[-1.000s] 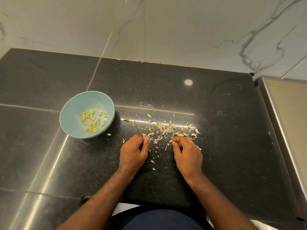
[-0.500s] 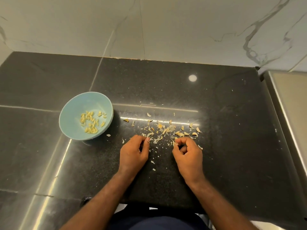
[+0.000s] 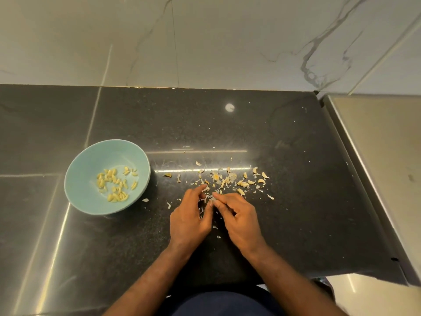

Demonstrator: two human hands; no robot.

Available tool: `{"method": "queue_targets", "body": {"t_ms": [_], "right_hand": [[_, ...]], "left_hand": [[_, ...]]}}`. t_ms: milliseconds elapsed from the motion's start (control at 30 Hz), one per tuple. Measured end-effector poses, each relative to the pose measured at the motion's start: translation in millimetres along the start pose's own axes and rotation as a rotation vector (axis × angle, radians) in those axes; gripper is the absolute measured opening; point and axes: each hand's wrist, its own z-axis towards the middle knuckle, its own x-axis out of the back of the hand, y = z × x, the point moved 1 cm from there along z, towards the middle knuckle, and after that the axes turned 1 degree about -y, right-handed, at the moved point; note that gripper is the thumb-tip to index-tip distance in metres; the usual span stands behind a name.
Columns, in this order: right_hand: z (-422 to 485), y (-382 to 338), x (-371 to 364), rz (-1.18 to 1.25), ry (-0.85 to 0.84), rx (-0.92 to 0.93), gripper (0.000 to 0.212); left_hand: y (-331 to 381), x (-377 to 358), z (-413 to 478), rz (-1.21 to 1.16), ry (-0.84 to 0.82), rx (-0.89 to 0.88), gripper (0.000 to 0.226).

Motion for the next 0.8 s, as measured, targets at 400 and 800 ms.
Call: {"method": "queue_targets", "body": {"t_ms": [400,800], "right_hand": [[21,17,44,-0.230,0.151,-0.287,0.015],[23,8,48,-0.122,-0.036,-0.306,0.009]], "left_hand": [[-3,-2,4,-0.138,0.119,0.099,0.015],[16,2,3,-0.168,0.139,0.138,0.008]]}}
